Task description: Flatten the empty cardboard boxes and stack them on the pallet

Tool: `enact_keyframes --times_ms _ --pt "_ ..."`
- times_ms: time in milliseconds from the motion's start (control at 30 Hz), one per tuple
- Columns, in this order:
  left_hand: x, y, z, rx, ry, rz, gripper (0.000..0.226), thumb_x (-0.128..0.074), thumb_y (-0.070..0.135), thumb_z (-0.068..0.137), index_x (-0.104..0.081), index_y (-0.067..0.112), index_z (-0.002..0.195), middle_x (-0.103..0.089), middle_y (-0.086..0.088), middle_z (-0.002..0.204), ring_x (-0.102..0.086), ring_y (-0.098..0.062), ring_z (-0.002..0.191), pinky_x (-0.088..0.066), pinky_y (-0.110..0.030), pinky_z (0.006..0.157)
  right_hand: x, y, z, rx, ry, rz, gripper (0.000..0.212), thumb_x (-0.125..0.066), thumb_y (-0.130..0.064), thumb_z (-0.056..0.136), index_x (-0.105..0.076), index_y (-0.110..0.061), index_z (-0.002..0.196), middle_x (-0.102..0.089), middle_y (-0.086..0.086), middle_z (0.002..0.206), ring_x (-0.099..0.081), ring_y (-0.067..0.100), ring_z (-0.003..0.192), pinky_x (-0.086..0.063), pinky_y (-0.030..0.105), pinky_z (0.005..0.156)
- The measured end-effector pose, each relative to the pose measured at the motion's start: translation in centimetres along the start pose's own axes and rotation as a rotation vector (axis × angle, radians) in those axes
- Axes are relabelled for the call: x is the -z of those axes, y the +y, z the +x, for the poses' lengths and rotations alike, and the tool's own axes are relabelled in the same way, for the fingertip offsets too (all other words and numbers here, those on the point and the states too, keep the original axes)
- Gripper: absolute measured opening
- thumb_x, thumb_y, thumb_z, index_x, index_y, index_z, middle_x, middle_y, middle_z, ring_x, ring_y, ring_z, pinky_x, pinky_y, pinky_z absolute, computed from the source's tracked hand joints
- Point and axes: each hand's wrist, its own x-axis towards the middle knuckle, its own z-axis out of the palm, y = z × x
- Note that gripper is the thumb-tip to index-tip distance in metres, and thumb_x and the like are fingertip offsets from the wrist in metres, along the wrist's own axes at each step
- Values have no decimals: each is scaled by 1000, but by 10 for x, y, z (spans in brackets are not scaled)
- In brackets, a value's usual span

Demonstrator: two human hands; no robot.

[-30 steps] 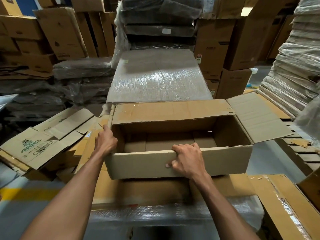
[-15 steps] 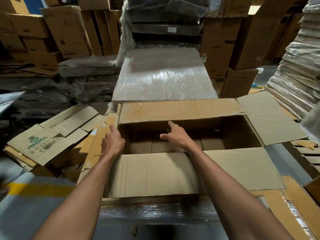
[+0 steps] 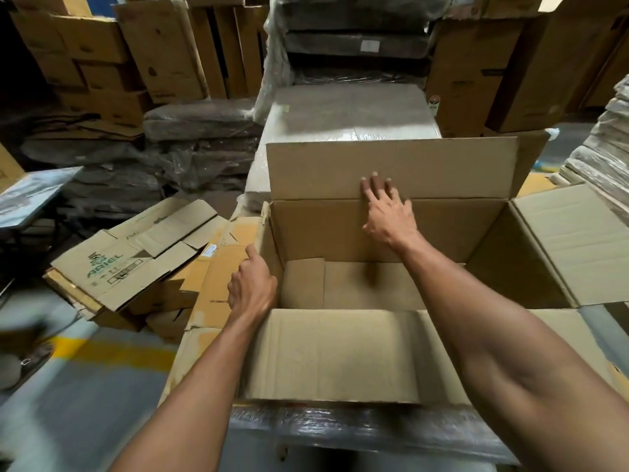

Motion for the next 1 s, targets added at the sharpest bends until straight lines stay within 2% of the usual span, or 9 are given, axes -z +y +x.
enact_keyframes --times_ms 167,233,300,400,533,667,800,900,1000 --pt "-1 2 3 2 21 -18 50 -53 8 97 -33 10 143 -64 -14 102 -65 -33 93 -46 -40 68 -12 4 18 -50 -58 -16 84 -59 -19 94 -10 -19 162 -8 -2 170 -8 28 156 -32 59 115" --pt "-2 2 4 -9 34 -24 50 -53 8 97 -33 10 143 -58 -9 94 -63 -29 86 -48 -40 67 -14 5 23 -54 -68 22 74 -60 -15 92 -24 -18 157 -26 1 162 -18 29 151 -41 59 108" --pt "-2 2 4 -10 39 -27 52 -54 9 97 -32 11 144 -53 -5 90 -57 -24 79 -48 -38 66 -19 6 28 -68 -78 56 71 -63 -14 91 -30 -18 153 -34 3 156 -22 29 147 -45 60 104" --pt "-3 2 6 -15 49 -27 55 -56 9 97 -31 10 146 -55 -5 90 -56 -22 76 -50 -37 65 -28 9 33 -84 -124 69 80 -70 -16 90 -25 -21 156 -26 4 160 -16 31 150 -41 64 108" --pt "-4 2 6 -7 60 -18 58 -57 10 97 -30 9 148 -64 -11 102 -60 -23 80 -53 -38 69 -26 14 43 -88 -212 68 85 -72 -18 89 -21 -21 158 -22 6 162 -14 35 150 -36 65 111" --pt "-5 2 6 -31 48 -30 64 -62 12 94 -29 8 149 -62 -15 118 -64 -31 101 -55 -44 84 -16 19 45 -48 -279 64 90 -69 -19 91 -12 -23 161 -10 0 167 -1 29 155 -27 62 118" --pt "-4 0 11 -72 155 -154 61 -58 7 88 -40 8 147 -49 -15 143 -48 -32 126 -47 -48 101 -3 21 23 -22 -217 74 90 -58 -12 93 -4 -26 163 3 -9 170 4 25 157 -27 62 118" --pt "-1 -1 11 -187 254 -333 52 -59 6 88 -54 14 140 -57 -11 136 -51 -31 124 -48 -49 102 -1 19 2 -13 -123 113 86 -56 -9 88 -14 -23 162 -10 -2 169 -6 25 156 -33 57 116" --pt "9 -6 -4 -303 325 -578 36 -63 1 90 -68 17 122 -68 -3 120 -62 -21 110 -52 -37 98 -1 17 -35 -46 -10 352 71 -58 -6 84 -41 -18 152 -42 7 157 -38 27 145 -40 47 114"
